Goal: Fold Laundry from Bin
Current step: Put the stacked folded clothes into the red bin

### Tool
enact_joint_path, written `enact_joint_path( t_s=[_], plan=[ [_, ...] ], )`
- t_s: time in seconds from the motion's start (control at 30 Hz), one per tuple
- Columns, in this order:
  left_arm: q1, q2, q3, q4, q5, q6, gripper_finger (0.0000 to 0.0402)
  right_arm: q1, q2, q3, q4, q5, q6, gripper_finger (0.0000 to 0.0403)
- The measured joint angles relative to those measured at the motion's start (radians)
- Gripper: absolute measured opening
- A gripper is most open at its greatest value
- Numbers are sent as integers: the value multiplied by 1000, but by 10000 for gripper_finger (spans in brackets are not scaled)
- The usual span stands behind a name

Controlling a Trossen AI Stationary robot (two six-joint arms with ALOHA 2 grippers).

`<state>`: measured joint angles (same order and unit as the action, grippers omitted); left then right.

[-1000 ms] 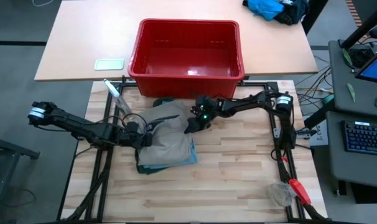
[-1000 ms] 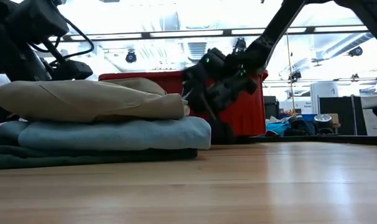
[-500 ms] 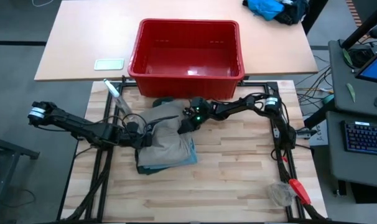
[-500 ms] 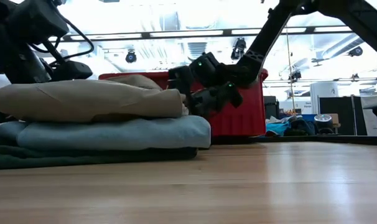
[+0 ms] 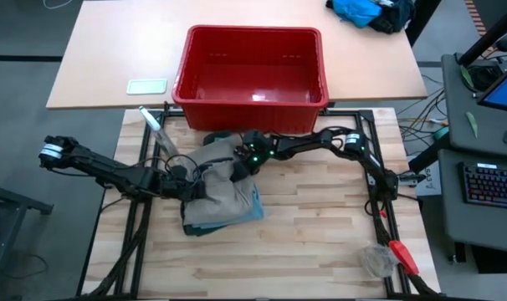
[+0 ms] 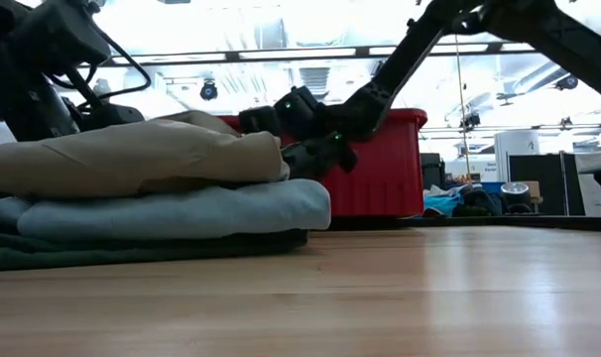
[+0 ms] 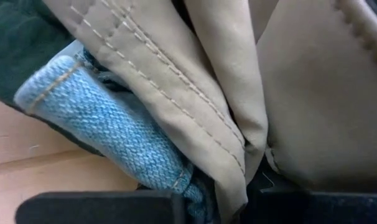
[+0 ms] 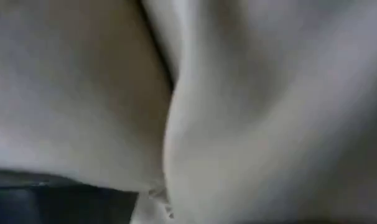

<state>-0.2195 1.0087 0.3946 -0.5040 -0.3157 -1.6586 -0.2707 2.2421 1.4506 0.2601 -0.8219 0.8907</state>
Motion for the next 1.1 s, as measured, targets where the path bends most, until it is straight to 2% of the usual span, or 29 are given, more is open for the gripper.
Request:
enact_joint_path(
  t_s=[0.1, 0.23, 0.3, 0.47, 0.8, 1.1],
  plan=[
    [0, 8, 0, 8, -3, 0, 36, -1, 47, 30, -10, -26, 10, 224],
    [0, -5, -3, 27, 2, 0, 36, -13, 49, 33, -4, -55, 12, 119],
    [0, -21, -3, 27, 7, 1, 36, -20, 28, 30, -10, -62, -2, 89],
    [0, -67, 2, 26, 5, 21, 36, -29, -30, 25, -33, -51, -28, 89],
    [0, -112, 94, 3, -22, 69, 36, -35, -106, 28, -71, -60, 13, 89],
    [0, -111, 252, -161, -62, 98, 36, -38, -176, 28, -104, -66, 14, 89]
  ],
)
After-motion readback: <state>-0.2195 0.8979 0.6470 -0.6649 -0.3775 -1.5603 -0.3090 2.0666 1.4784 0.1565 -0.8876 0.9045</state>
